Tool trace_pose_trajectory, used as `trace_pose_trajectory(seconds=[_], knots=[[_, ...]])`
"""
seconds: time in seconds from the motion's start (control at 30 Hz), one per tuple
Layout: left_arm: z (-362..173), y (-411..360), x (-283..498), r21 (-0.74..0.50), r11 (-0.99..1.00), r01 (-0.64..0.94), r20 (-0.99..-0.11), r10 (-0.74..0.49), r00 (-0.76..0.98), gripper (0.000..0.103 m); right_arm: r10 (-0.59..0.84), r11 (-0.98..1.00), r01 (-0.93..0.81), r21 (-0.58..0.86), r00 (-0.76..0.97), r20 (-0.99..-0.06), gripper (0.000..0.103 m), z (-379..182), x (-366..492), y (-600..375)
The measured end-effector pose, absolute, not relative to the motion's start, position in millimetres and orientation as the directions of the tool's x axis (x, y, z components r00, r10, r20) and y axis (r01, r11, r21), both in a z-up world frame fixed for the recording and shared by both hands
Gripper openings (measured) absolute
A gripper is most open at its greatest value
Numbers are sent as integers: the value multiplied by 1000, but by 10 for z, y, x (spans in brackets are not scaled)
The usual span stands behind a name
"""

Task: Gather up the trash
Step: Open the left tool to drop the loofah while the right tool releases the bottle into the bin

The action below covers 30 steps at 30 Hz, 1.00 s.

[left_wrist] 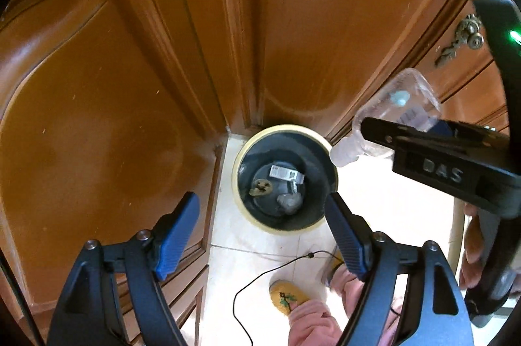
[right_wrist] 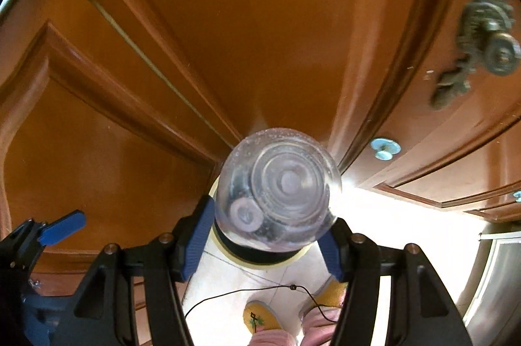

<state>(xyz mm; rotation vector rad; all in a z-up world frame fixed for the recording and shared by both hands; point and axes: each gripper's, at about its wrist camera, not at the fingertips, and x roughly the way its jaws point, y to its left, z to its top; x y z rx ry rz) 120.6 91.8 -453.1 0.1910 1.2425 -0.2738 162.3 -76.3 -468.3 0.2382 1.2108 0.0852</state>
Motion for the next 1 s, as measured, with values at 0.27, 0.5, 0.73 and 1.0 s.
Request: trace_pose_trajectory(seconds=[0.27, 0.5, 0.73, 1.0], knots=[[-4440, 999, 1123, -1, 955, 295, -953, -90, 289, 78, 153, 984, 45, 172, 281, -947, 61, -4823, 1718, -598], [-4395, 966, 1128, -11, 950, 311, -950, -106, 292, 81, 179, 979, 45, 200, 288, -941, 61, -4735, 1670, -531], [-4332, 882, 1098, -2, 940, 341, -948, -110, 299, 81, 187, 976, 47, 212, 319, -929, 66, -4609, 1647, -506], [-4082, 835, 1081, -12, 944, 331, -950, -114, 289, 81, 182, 972, 87, 218, 310, -933, 66, -4303, 1508, -634]])
